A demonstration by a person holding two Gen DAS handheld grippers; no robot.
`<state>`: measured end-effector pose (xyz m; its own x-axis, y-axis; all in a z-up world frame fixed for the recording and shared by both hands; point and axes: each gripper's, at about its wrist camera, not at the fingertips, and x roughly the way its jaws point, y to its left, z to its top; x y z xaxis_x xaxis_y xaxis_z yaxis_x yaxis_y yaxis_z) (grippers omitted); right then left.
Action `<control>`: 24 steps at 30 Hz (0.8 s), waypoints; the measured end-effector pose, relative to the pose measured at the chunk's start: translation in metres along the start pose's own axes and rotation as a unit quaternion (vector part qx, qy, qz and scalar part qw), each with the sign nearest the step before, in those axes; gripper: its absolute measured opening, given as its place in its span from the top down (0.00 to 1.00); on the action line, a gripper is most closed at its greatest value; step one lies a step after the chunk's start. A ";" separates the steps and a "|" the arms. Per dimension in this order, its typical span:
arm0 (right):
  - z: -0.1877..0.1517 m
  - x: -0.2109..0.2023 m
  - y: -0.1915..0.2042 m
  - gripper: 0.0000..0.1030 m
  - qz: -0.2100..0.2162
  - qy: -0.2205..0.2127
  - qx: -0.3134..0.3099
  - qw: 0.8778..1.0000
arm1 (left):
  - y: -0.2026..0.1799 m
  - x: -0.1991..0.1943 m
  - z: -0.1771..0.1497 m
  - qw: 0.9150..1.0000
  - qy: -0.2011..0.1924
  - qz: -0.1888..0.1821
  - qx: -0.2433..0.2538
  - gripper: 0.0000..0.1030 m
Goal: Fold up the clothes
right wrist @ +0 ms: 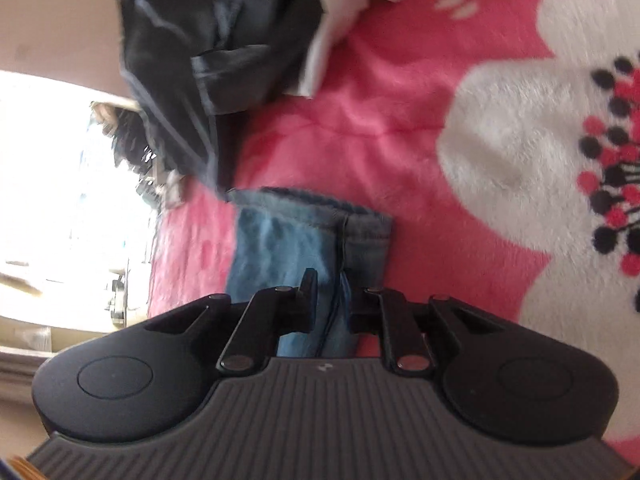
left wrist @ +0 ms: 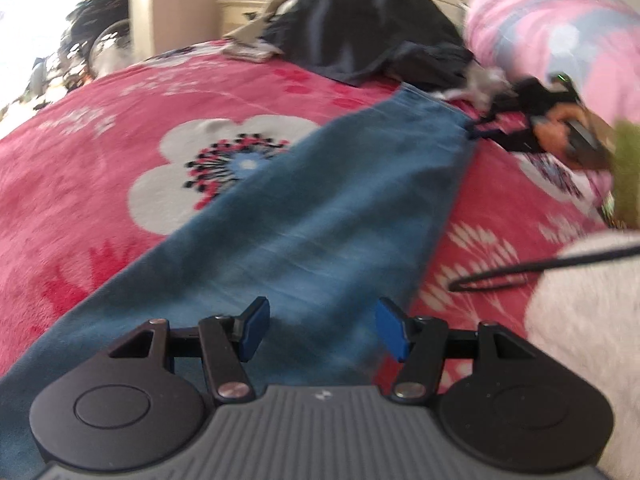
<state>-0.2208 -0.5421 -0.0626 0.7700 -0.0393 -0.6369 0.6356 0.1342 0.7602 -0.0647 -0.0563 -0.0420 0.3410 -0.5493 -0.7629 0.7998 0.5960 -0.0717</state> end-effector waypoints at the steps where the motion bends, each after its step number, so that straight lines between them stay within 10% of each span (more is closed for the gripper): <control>1: 0.001 0.003 -0.002 0.88 -0.001 -0.001 0.011 1.000 | -0.006 0.000 -0.002 1.000 0.001 0.003 0.012 0.45; 12: -0.003 0.012 0.001 0.76 0.012 -0.044 0.062 0.997 | -0.036 0.009 -0.017 0.994 0.010 0.039 0.098 0.58; 18: -0.007 -0.001 0.015 0.97 0.006 -0.089 0.002 0.996 | -0.030 0.006 -0.014 0.997 0.006 0.016 0.073 0.84; 24: -0.013 -0.021 0.044 0.98 0.005 -0.119 -0.073 0.990 | -0.030 0.005 -0.015 0.997 0.006 0.007 0.080 0.86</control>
<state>-0.2098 -0.5224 -0.0173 0.7791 -0.2668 -0.5673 0.6258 0.2775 0.7290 -0.0943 -0.0682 -0.0531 0.3479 -0.5331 -0.7712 0.8639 0.5019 0.0428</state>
